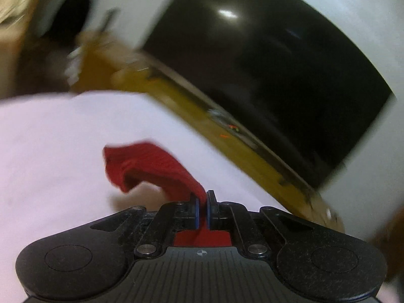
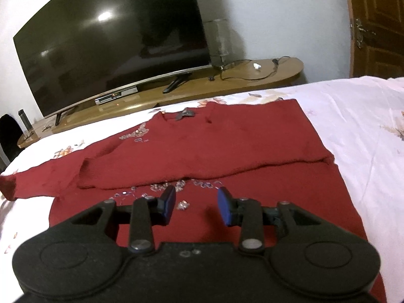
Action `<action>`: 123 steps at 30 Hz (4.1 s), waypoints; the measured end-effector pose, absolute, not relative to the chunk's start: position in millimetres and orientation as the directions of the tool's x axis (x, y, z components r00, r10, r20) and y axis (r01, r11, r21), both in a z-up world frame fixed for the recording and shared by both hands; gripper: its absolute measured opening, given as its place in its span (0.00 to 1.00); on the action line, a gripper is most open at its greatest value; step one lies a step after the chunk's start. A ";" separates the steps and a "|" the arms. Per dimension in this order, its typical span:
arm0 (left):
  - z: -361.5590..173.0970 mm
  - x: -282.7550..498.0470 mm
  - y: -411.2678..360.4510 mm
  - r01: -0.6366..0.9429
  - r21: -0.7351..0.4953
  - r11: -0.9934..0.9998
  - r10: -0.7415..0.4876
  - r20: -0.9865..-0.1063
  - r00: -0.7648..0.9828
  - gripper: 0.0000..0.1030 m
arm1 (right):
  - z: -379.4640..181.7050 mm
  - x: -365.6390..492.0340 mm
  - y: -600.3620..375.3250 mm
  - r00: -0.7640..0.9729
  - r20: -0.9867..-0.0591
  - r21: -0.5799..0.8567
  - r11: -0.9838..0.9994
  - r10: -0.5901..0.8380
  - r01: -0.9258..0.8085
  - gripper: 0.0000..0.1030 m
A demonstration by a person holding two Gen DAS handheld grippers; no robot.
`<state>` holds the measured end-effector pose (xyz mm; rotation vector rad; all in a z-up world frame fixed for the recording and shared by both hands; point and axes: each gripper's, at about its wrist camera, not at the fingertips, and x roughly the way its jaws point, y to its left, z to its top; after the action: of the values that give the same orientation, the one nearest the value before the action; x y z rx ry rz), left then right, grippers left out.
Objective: Fold small clothes
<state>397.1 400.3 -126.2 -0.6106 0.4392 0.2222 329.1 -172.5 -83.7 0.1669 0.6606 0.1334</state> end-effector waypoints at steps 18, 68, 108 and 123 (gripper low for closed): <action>-131.6 482.8 101.2 0.108 -0.322 0.941 -0.286 -0.581 0.762 0.05 | -78.2 310.3 -244.7 0.801 -0.591 0.221 0.974 0.095 0.048 0.37; -155.1 411.9 167.9 -0.061 -0.087 0.994 -0.020 -0.720 0.694 0.49 | -63.7 428.5 -237.5 0.814 -0.518 0.308 0.945 0.262 -0.108 0.04; -155.7 410.9 163.8 -0.077 -0.065 0.995 0.007 -0.720 0.694 0.49 | 6.5 422.6 -259.7 0.906 -0.320 0.170 0.958 0.275 -0.231 0.04; -154.0 414.0 161.3 -0.077 -0.050 0.996 0.017 -0.725 0.688 0.49 | -106.8 447.1 -303.8 0.772 -0.620 0.198 0.980 0.137 -0.015 0.04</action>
<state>414.0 161.3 -154.0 -0.0783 0.8103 0.0526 447.1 -303.8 -106.8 0.1866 0.6845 0.0826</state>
